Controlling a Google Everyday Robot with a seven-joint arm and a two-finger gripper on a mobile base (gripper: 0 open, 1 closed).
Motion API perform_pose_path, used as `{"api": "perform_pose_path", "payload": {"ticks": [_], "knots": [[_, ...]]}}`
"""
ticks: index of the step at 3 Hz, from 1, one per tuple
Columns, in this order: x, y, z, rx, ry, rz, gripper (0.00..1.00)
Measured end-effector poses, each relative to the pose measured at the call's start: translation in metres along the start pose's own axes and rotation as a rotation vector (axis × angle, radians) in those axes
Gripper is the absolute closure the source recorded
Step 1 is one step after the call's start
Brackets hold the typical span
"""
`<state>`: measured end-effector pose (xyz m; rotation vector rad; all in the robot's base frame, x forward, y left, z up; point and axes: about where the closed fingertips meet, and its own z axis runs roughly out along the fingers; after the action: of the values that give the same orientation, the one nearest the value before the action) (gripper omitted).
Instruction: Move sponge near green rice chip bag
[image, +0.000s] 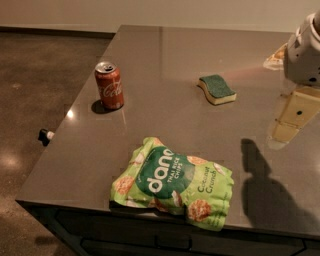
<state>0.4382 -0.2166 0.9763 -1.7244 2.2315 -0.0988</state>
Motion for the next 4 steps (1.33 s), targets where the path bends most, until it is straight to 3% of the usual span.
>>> {"api": "perform_pose_path", "payload": {"ticks": [1, 2, 4], "knots": [[0.000, 0.000, 0.000, 0.002, -0.001, 0.000, 0.00], [-0.008, -0.021, 0.009, -0.017, -0.014, -0.006, 0.00], [-0.025, -0.104, 0.068, -0.069, -0.025, 0.041, 0.00]]}}
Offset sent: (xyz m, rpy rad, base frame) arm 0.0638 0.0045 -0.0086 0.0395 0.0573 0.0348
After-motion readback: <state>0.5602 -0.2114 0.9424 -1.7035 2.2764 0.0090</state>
